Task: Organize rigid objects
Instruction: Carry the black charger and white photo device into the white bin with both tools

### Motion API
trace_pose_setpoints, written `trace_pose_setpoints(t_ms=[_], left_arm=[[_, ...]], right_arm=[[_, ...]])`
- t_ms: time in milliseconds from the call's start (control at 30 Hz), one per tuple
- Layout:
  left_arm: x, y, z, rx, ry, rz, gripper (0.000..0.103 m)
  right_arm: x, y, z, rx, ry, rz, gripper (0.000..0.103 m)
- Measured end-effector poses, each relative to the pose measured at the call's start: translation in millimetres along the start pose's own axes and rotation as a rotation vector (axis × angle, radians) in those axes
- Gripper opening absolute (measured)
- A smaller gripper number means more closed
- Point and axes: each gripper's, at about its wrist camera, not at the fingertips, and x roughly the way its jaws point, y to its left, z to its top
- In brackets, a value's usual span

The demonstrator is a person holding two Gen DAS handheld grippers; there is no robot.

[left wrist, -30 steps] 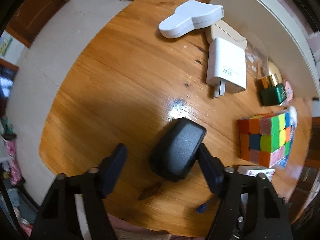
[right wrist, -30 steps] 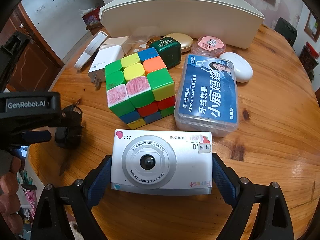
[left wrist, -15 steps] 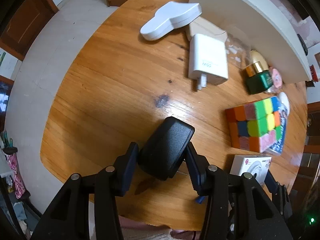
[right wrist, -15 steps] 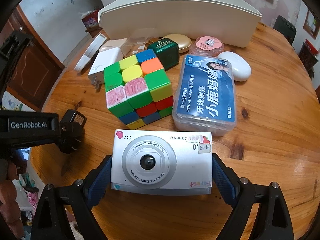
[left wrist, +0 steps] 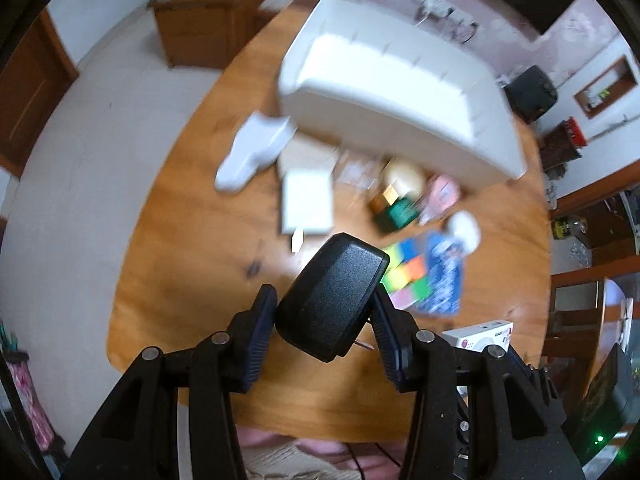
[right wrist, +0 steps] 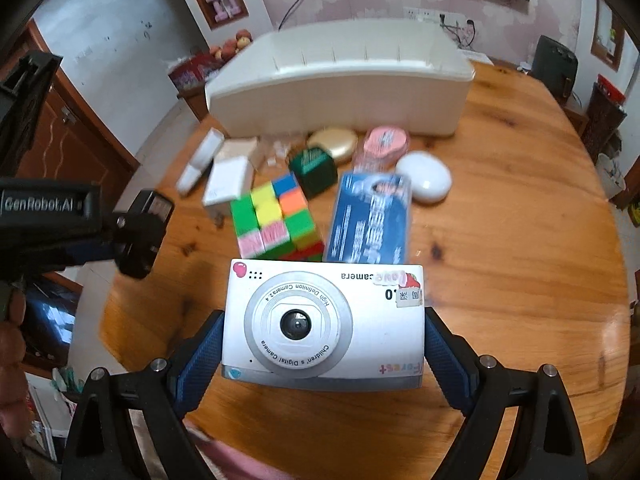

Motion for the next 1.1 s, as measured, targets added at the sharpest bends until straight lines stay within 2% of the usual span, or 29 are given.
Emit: trace_pose_setpoints(t_ms=[100, 300, 433, 500, 600, 733, 867, 1100], left_arm=[[-23.4, -12.9, 30.9, 0.042, -0.05, -0.018, 0.051], [-52.6, -36.3, 77.6, 0.098, -0.146, 0.008, 0.051], [-50.7, -43.4, 114.9, 0.114, -0.191, -0.004, 0.051], [-43.6, -44.9, 130.7, 0.113, -0.196, -0.006, 0.051], [-25.3, -45.0, 153.8, 0.103, -0.191, -0.02, 0.051], [8.5, -46.4, 181.7, 0.107, -0.158, -0.025, 0.051], [43.9, -45.3, 197.0, 0.105, -0.123, -0.017, 0.051], [107.5, -47.4, 211.4, 0.119, -0.054, -0.018, 0.051]], right_arm=[[-22.4, -6.4, 23.8, -0.006, -0.05, -0.03, 0.093], [-65.6, -19.5, 104.8, 0.008, -0.167, -0.089, 0.093], [-81.3, -23.0, 162.1, 0.022, -0.234, -0.13, 0.093], [-78.4, -24.3, 184.7, 0.029, -0.24, -0.134, 0.093], [-57.2, -24.6, 218.7, 0.027, -0.216, -0.146, 0.093], [-18.7, -35.1, 246.6, 0.052, -0.147, -0.151, 0.093], [25.5, -46.6, 256.2, 0.069, -0.062, -0.157, 0.093], [89.5, -65.3, 253.1, 0.094, 0.078, -0.131, 0.093]])
